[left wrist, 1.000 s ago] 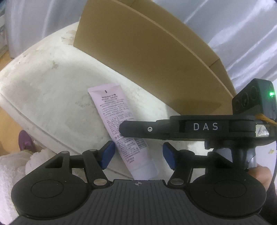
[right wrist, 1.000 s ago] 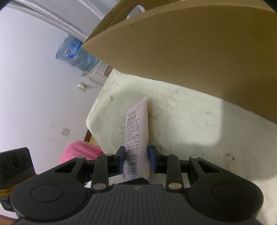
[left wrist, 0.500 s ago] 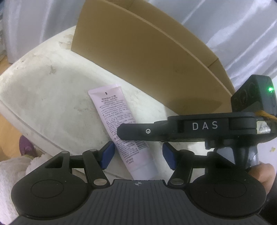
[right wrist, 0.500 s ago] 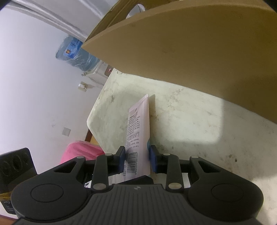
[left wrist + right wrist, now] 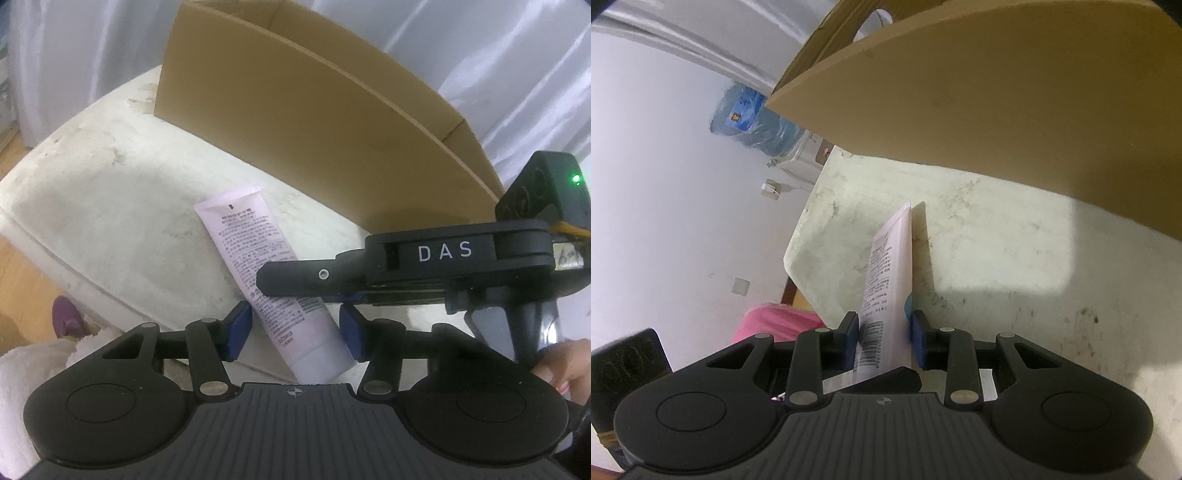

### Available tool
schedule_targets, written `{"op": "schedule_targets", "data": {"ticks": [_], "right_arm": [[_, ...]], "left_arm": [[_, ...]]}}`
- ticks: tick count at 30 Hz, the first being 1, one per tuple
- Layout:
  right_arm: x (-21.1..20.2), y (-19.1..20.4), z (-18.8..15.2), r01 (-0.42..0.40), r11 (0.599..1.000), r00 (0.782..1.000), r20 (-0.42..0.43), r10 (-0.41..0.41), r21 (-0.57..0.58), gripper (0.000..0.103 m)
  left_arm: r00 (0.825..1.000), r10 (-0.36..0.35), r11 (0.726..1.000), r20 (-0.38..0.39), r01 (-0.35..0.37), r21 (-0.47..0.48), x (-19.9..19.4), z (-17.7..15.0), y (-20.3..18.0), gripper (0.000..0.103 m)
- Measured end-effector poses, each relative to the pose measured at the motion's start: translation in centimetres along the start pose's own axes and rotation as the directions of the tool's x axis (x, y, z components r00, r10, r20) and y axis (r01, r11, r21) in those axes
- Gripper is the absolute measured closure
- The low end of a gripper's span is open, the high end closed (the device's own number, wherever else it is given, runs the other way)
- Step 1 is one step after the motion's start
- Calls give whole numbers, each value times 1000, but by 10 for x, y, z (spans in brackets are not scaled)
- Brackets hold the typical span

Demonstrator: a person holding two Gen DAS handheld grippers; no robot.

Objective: Organize objects
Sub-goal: 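Lift the cream tube with the right gripper toward the cardboard box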

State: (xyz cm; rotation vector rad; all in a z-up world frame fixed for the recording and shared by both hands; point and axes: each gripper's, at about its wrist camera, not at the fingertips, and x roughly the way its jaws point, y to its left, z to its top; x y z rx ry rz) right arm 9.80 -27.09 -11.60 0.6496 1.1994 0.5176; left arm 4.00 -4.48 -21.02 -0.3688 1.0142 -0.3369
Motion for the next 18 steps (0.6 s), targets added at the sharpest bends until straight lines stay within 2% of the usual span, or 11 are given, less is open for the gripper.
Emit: {"op": "schedule_targets", "data": {"ticks": [7,18], "right_arm": [[4,9,-5,-3,1000,1000,22,3,-13,69],[-17,37,-13,-37,997,997,63,41,-65,69]], "left_arm": [[999,-7,1000,39,6,3,-13,-3,-1,52],[993,8,1000,121,-11,27,-48,-8,-13,52]]}}
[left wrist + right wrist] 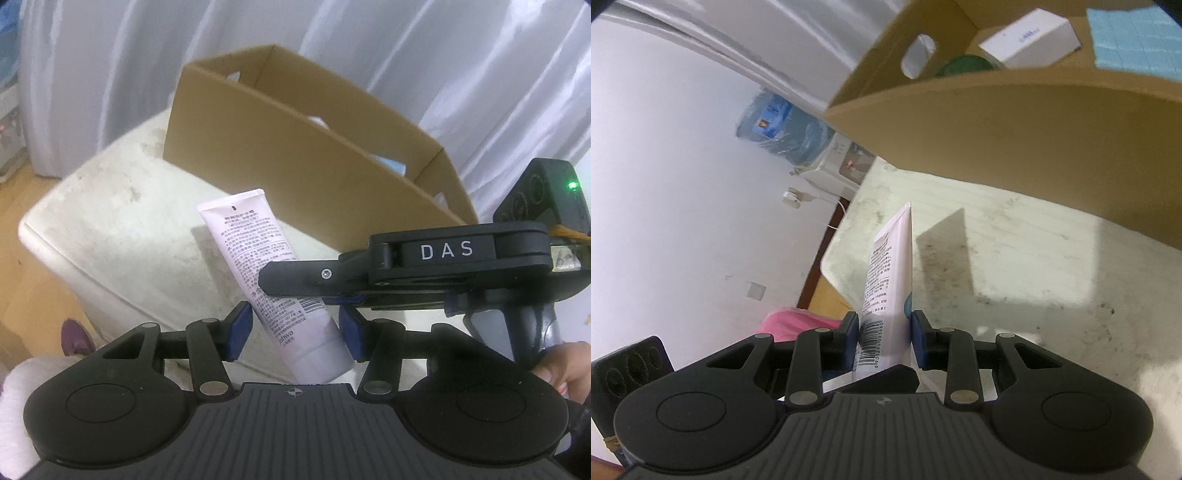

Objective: Organize objects
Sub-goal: 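Lift the cream tube with the right gripper toward the cardboard box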

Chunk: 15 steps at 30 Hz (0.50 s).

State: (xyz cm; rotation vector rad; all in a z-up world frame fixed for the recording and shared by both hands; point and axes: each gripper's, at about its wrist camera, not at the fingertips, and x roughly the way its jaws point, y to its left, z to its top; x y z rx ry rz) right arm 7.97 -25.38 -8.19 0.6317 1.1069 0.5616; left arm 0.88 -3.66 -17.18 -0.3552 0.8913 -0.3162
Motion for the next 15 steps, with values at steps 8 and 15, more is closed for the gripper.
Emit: {"op": "schedule_targets", "data": {"ticks": [8,15], "right_arm": [[-25,22,-4,-34,998,998,46,36,-46,69],[-48,41,-3,-53,996,993,105,61,-75,69]], "left_arm": [[997,10,1000,78,-12,27,-31,0,-14,52],[991,6,997,134,-17,78,-49,10,-31,52]]}}
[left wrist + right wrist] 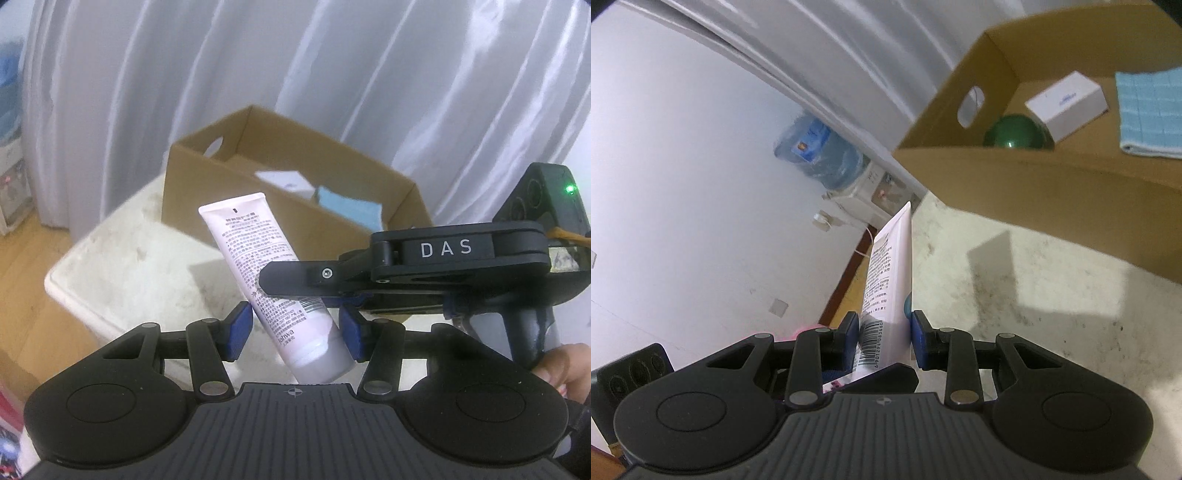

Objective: Organize objects
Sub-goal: 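Lift the cream tube with the right gripper toward the cardboard box, then lower the cream tube into the box beside the green ball, right gripper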

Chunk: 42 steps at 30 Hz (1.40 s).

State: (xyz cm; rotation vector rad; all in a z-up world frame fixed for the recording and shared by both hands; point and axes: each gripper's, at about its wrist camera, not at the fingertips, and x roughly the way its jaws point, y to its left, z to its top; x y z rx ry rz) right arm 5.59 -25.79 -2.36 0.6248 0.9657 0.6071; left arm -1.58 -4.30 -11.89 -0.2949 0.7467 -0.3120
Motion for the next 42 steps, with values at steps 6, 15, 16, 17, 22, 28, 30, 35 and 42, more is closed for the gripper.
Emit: {"op": "schedule_targets", "data": {"ticks": [6,15,16,17,22,28,30,35,42], "right_arm": [[-17,6,13,-3,1000,998,60,3,-4,69],[-40,-11,55,11,999,991,130,-15,32,69],[-43,-14,60,14,999,990,139,-18,36,69],[-46,-17,66,17,999,989,147,-23,43,69],[-56,-35,97,50,996,985,164,-61,70,69],[-55,-66,135,94,992,987,122,-105,88,69],[-50,-81,146,103,988,989,91,-113,115,69],[-25,-119,160,133,975,991,-5,-134,176,69],[-4,-156,171,139,956,988,-105,-115,260,69]], "left_arm": [[999,-30,999,23,29,36,1,21,-10,52],[998,-60,992,27,57,109,32,67,-35,53],[997,-66,991,26,63,116,36,72,-38,53],[997,-74,990,23,71,121,42,77,-41,53],[993,-116,986,-2,115,123,76,102,-52,53],[990,-137,984,-43,141,111,118,115,-59,53],[989,-136,986,-66,142,93,133,116,-58,53],[983,-123,991,-133,128,33,171,109,-51,52],[980,-112,993,-166,117,19,193,108,-50,52]]}}
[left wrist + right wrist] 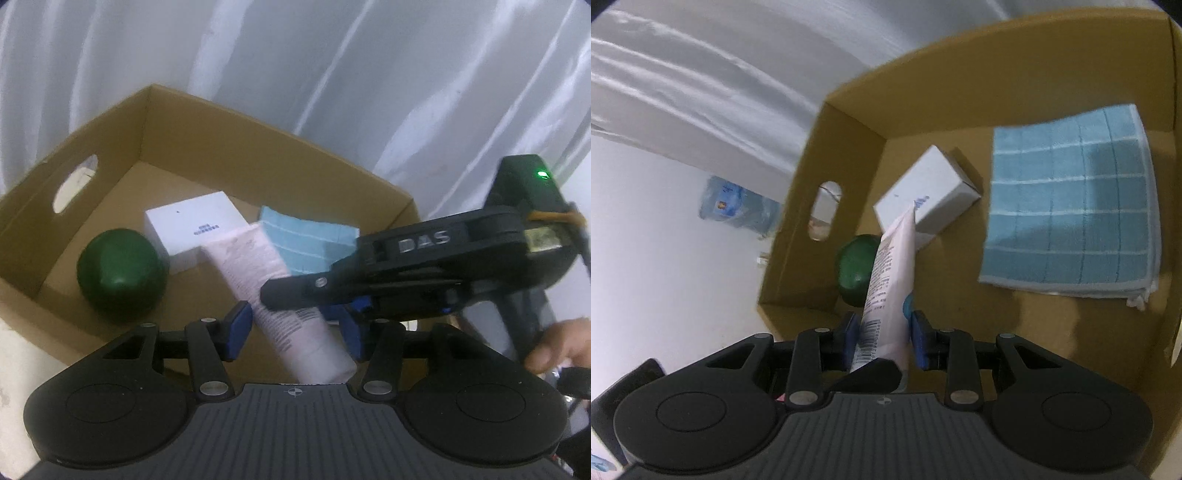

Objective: Organize objects
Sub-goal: 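Lower the cream tube into the box beside the green ball, right gripper, then open the right gripper to release the cream tube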

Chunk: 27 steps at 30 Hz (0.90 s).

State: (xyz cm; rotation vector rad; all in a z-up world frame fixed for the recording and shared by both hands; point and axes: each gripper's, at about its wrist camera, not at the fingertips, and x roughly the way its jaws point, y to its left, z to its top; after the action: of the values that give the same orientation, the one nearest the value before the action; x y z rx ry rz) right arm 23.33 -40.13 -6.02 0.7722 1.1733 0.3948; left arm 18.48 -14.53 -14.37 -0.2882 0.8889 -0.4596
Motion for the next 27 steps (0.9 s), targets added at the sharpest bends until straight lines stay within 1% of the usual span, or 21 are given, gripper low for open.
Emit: {"op": "schedule_targets", "data": {"ticks": [1,2,4,8,12,17,19,23,24,25,26,27], "right_arm": [[3,-3,2,10,1000,1000,-18,-10,5,69],[7,-6,3,8,1000,1000,-30,-8,12,71],[10,-12,6,-20,999,999,-45,21,32,73],[16,-19,11,-35,998,998,-58,38,55,73],[9,-17,11,-15,999,999,-38,17,42,72],[-13,-4,7,-14,1000,999,30,14,-1,72],[-24,1,5,-23,1000,998,58,24,-11,72],[-47,14,-6,-35,998,991,126,40,-45,70],[-53,18,-9,-35,998,989,143,42,-53,69],[-59,22,-15,-32,997,986,164,42,-65,68],[-64,26,-20,-28,997,983,180,42,-77,64],[-70,31,-26,-24,996,979,200,42,-89,57]], "left_arm": [[1000,-8,1000,-7,8,-7,3,2,0,51],[1000,1,1000,-10,-1,-9,5,3,1,51],[1000,8,1000,-14,-8,-15,9,4,2,51],[1000,16,1000,-21,-17,-16,11,5,3,51],[1000,-6,1000,-13,6,-25,4,4,3,49],[1000,-16,1000,21,16,-18,-15,-2,-3,45],[999,-17,1000,44,17,-10,-27,-6,-5,36],[995,-5,1000,98,5,4,-55,-15,-10,27],[993,-1,1000,114,0,6,-63,-17,-11,21],[991,8,1000,134,-9,9,-72,-21,-13,13],[987,24,1000,157,-26,14,-81,-24,-15,9],[983,41,999,179,-45,23,-89,-27,-17,1]]}}
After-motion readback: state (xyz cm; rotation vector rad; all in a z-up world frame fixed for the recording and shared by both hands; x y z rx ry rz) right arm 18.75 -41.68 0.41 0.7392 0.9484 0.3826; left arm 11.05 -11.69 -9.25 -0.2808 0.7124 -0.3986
